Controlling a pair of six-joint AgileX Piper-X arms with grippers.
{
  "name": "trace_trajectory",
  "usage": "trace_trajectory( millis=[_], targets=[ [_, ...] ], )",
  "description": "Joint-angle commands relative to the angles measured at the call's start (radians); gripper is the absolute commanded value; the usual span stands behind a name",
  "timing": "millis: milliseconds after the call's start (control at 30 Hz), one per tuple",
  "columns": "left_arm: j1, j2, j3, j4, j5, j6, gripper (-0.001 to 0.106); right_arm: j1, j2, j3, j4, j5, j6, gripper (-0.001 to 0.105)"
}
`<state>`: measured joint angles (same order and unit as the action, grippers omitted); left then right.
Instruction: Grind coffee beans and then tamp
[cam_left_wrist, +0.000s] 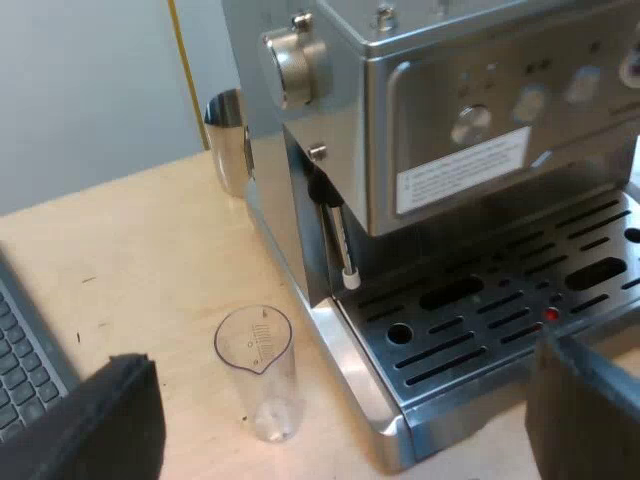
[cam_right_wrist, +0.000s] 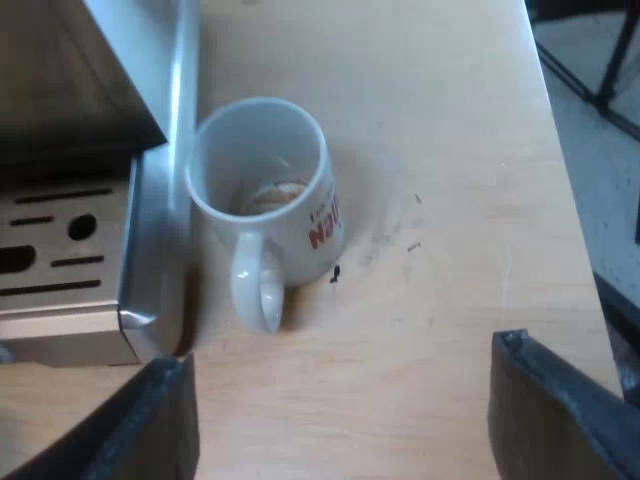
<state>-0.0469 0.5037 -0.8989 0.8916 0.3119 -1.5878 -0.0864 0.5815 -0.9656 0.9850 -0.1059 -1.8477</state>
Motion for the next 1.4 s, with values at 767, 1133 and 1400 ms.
trace_trajectory(
  millis=[767, 1133, 1400],
  targets=[
    [0.001, -0.441, 0.004, 0.143, -0.078, -0.001, 0.080, -0.004, -0.511, -0.002, 0.136, -0.009, -0.017, 0.062],
    [0.001, -0.558, -0.010, 0.285, -0.126, -0.003, 0.080, -0.004, -0.636, 0.002, 0.203, -0.011, -0.017, 0.062],
    [0.001, -0.558, 0.022, 0.281, -0.165, -0.003, 0.080, -0.004, -0.637, 0.074, 0.192, -0.050, -0.017, 0.062]
  ],
)
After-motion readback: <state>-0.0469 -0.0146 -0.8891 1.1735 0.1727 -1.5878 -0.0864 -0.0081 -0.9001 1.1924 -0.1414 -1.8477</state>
